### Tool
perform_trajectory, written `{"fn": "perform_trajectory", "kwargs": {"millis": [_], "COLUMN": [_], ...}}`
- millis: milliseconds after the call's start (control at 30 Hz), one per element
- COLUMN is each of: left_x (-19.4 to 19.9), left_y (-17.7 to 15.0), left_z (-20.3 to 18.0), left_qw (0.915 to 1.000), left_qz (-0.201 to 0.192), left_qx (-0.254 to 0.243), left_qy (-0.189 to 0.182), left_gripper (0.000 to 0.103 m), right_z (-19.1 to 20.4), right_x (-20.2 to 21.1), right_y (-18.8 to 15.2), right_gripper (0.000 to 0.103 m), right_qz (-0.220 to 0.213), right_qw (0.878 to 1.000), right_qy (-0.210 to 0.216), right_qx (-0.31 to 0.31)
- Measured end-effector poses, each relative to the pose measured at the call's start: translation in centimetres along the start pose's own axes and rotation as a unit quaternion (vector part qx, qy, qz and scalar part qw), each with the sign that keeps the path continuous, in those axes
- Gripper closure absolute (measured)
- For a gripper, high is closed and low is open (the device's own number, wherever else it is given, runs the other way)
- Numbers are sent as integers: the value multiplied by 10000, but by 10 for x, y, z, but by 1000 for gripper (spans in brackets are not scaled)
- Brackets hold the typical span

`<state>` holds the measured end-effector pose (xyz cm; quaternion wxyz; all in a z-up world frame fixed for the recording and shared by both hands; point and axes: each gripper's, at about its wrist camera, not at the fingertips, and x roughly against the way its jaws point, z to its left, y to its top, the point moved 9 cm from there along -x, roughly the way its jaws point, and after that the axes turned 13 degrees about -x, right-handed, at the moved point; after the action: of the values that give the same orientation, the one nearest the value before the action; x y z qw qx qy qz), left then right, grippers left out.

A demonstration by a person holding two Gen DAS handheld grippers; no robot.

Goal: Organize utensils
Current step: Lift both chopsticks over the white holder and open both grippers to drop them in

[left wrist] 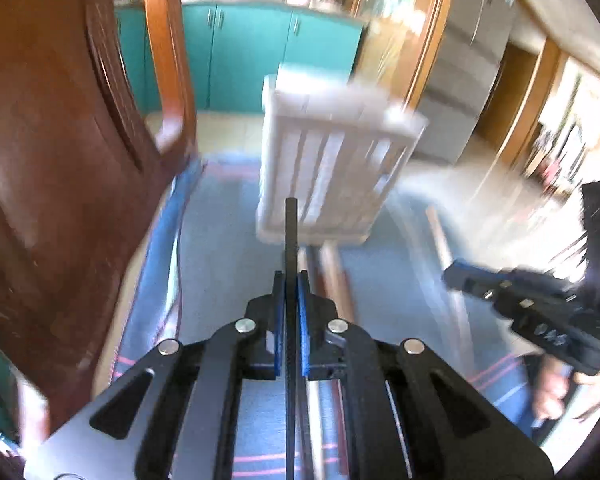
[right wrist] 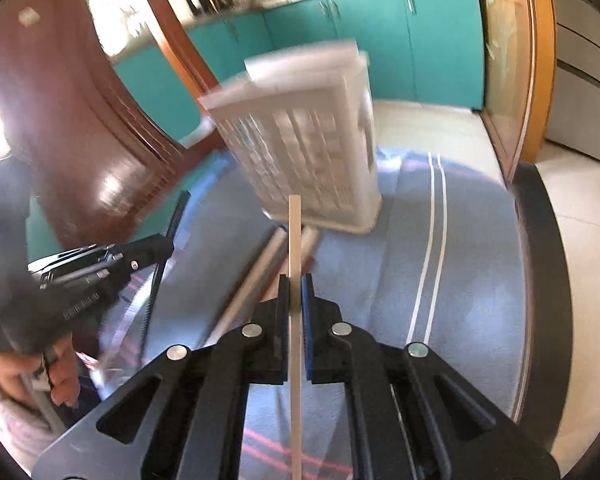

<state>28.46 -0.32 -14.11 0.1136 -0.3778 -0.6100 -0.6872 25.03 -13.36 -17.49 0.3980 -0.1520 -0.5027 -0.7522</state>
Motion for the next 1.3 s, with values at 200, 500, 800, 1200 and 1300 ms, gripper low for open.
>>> {"fn": "perform_trajectory", "kwargs": {"millis": [200, 500, 800, 1200, 1300], "left_x": [82, 123, 11, 6, 26], "left_y": [84, 165, 146, 115, 101], "left_z": [8, 56, 57, 41, 37], "left_qw": [9900, 9328, 9636, 9670, 9606], "left_qz": [-1397, -3414, -2358, -2264, -2472], "left_qx": [118, 928, 830, 391, 232], "left_qy": [-127, 692, 952, 1102, 1248], "left_gripper": [96, 96, 96, 87, 81], "right_z": [25, 29, 1, -15, -22], "right_x": [68, 129, 32, 47, 57], "right_y": [62, 179, 155, 120, 96], "right_gripper": [97, 97, 97, 64, 63], "right_qz": [-887, -3244, -2645, -2697, -2675], "right_qw": [9932, 9397, 9642, 9629, 9633], "right_qy": [753, 1043, 182, -25, 187], "right_qx": [-5, -289, -41, -78, -79]}}
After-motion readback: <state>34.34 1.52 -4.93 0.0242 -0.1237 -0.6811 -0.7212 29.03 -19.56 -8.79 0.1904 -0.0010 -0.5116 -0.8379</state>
